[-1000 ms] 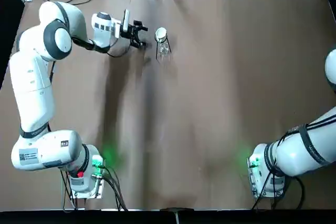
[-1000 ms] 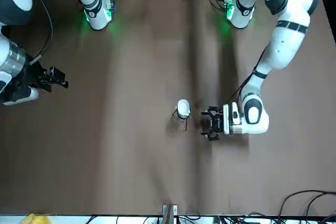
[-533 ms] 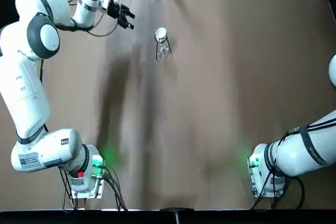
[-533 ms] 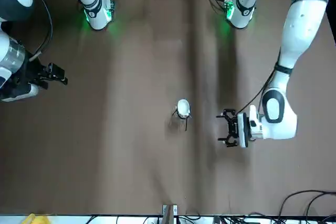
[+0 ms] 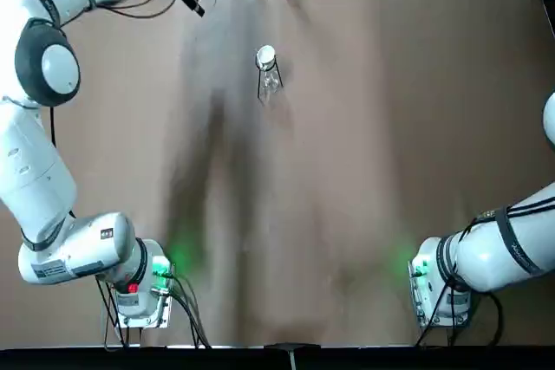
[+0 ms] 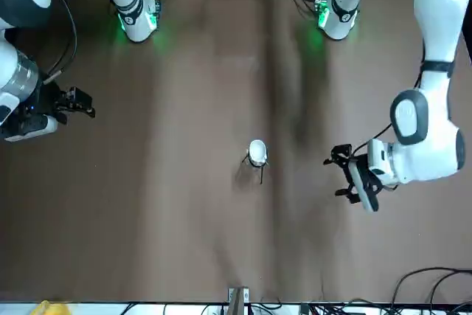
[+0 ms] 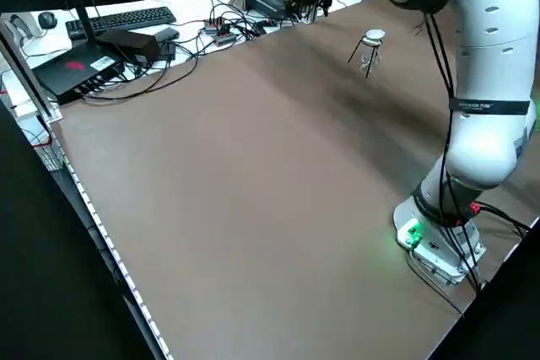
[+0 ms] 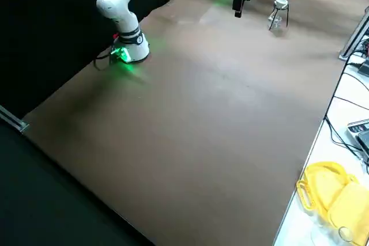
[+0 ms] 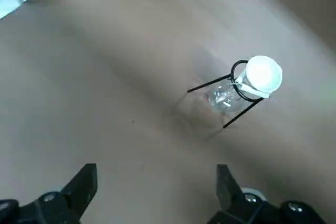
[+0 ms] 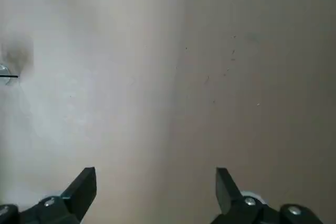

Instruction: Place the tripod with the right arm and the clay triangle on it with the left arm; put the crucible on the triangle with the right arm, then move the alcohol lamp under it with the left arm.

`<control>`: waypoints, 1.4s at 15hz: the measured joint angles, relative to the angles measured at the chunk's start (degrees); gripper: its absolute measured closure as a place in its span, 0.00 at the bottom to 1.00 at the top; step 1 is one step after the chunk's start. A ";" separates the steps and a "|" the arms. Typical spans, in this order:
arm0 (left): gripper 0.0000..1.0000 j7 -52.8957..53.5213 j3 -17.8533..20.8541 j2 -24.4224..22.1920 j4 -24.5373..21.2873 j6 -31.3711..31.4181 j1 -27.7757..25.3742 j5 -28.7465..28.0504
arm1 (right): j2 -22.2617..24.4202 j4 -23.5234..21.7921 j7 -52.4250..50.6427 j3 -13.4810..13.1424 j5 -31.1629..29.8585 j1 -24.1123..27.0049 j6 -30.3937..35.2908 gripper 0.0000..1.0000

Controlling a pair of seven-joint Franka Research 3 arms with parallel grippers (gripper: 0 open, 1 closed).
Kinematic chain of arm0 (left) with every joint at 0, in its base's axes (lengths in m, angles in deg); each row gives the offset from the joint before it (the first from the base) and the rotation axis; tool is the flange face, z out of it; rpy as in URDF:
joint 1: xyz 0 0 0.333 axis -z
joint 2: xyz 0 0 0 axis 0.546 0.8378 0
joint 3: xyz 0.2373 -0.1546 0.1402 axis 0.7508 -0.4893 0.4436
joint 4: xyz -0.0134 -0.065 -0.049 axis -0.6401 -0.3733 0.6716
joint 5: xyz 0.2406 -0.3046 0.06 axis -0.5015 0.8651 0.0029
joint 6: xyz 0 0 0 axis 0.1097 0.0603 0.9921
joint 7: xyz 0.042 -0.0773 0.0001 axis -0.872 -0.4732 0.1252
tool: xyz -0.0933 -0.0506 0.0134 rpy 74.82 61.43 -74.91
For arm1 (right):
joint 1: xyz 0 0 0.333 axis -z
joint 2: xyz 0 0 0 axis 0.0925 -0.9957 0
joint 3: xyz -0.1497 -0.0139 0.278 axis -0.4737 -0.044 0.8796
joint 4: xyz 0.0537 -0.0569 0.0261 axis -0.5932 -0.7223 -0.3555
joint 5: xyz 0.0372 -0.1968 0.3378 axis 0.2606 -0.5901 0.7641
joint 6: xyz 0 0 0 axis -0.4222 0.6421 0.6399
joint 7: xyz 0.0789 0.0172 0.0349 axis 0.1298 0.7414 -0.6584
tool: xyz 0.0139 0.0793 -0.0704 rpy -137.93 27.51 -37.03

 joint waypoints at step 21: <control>0.00 -69.16 0.09 -22.35 -0.26 -21.71 0.16 -27.54 | 3.08 -0.07 4.03 -0.94 -2.45 1.26 1.43 0.00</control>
